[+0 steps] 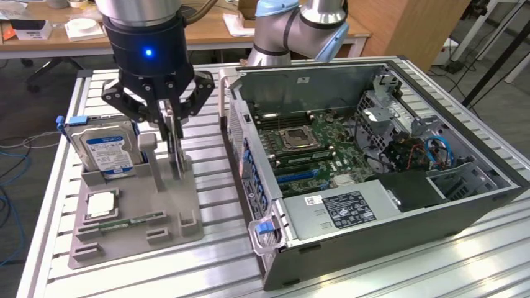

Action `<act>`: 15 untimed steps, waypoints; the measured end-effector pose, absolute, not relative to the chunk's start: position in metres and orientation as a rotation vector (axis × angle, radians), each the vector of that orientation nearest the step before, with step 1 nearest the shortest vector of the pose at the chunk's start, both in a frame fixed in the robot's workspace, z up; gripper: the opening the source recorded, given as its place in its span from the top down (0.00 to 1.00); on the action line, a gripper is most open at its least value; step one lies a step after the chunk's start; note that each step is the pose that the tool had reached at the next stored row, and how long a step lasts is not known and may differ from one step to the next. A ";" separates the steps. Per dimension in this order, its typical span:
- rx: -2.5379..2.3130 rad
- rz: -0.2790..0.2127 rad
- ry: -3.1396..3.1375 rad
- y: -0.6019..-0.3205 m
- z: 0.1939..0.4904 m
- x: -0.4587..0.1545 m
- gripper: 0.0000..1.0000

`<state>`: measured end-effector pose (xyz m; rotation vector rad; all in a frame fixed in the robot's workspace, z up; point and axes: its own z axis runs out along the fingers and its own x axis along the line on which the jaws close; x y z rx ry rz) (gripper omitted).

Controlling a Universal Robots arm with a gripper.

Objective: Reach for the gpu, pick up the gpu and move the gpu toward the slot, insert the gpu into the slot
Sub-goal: 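Pick up the gpu and move the gpu toward the slot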

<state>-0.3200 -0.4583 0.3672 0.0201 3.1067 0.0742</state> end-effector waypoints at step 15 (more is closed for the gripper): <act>0.020 0.074 3.107 -0.458 0.372 -0.320 0.74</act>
